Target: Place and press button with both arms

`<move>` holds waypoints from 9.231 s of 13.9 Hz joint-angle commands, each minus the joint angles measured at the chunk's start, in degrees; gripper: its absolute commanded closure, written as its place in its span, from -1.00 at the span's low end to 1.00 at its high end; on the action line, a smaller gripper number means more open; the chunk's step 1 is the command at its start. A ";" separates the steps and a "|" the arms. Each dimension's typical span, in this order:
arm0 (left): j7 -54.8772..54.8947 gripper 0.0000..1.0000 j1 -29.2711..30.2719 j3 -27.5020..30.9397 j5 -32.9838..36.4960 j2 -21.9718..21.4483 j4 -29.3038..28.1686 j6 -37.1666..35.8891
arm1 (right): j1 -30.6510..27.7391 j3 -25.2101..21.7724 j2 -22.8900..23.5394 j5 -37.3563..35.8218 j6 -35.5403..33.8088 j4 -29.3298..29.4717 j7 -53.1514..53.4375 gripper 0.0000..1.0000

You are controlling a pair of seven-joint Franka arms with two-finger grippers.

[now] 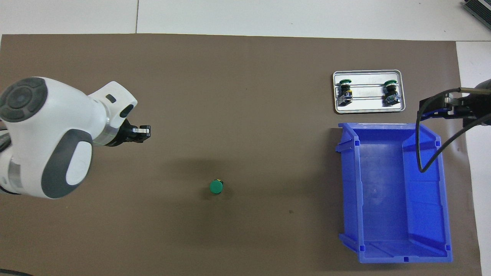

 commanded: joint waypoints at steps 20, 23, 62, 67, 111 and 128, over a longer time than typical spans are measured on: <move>7.31 -1.00 5.53 -0.85 8.05 4.03 27.49 -21.16 | 40.47 0.24 10.04 0.80 36.90 -17.94 54.14 -1.00; 7.22 -1.00 5.44 -0.85 8.05 4.29 27.84 -21.14 | 42.05 0.24 9.87 0.80 39.61 -21.45 54.14 -1.00; 2.57 -1.00 -4.23 10.92 7.26 -0.98 19.49 -20.09 | 29.95 -0.38 2.85 -3.42 34.37 -23.40 42.04 1.00; 3.09 -1.00 -5.02 10.84 7.17 -0.98 19.49 -20.18 | 16.42 -0.29 -5.77 -2.45 24.18 -23.66 21.14 1.00; 2.92 -1.00 -3.44 11.36 7.17 -1.07 19.40 -21.06 | -6.81 -0.38 -4.73 6.51 53.51 -52.58 -16.70 -0.99; 2.92 -1.00 -3.44 11.36 7.17 -1.07 19.40 -21.06 | -6.81 -0.46 -5.52 1.34 16.99 -18.95 -17.14 -1.00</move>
